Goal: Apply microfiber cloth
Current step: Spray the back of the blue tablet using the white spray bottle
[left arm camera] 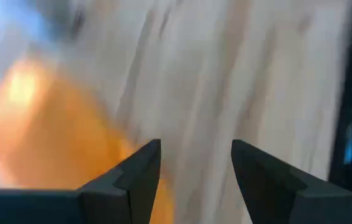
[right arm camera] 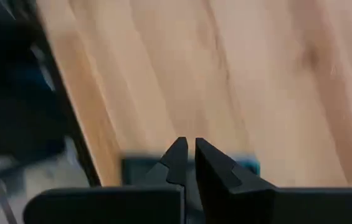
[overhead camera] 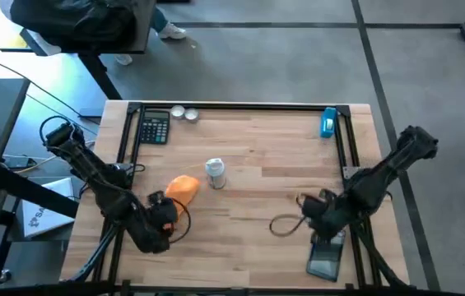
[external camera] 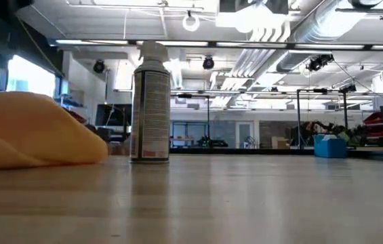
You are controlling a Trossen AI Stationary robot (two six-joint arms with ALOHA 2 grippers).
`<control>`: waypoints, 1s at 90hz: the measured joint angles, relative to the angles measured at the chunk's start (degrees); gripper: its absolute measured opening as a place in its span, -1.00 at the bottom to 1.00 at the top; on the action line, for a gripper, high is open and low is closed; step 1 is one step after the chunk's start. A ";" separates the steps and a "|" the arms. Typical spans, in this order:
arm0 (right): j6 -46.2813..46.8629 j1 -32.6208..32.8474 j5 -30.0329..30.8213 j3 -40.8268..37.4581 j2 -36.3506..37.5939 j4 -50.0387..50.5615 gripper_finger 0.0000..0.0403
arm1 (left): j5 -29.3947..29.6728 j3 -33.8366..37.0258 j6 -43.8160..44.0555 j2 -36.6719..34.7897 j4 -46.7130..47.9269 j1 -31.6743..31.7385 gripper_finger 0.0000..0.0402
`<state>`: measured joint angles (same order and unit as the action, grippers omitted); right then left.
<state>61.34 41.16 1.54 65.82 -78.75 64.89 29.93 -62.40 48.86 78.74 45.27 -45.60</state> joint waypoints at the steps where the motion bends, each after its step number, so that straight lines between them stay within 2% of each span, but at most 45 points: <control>1: 0.25 0.22 -0.44 -0.18 -0.39 0.54 -1.00 | 1.42 0.06 -1.16 0.05 -1.64 -0.03 -0.12; 10: 2.60 2.04 -3.60 -2.34 -3.79 3.18 -1.00 | 11.75 1.71 -11.76 0.91 -18.11 -0.33 -0.12; 21: 2.86 3.00 -8.46 -5.72 -6.97 2.11 -1.00 | 11.66 2.06 -22.88 3.00 -27.00 0.20 -0.12; 34: 2.86 3.20 -12.68 -9.84 -8.61 -0.35 -1.00 | 13.06 2.10 -25.02 4.49 -27.75 1.12 -0.12; 49: 3.14 3.13 -13.97 -14.37 -8.64 -6.90 -1.00 | 13.14 2.13 -24.99 6.02 -27.18 2.67 -0.12; 63: 6.74 3.13 -13.63 -18.13 -8.64 -11.51 -1.00 | 13.12 2.15 -25.49 7.24 -27.11 4.34 -0.12; 75: 10.35 3.13 -10.84 -20.61 -8.64 -13.19 -1.00 | 12.81 2.15 -26.86 8.11 -27.01 5.99 -0.12; 90: 10.67 1.99 -10.16 -22.39 -8.49 -16.15 -1.00 | 12.54 2.15 -27.06 8.33 -26.43 6.93 -0.12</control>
<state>72.01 43.16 -8.61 43.43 -87.24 48.73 42.47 -60.25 21.80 87.07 18.84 -38.67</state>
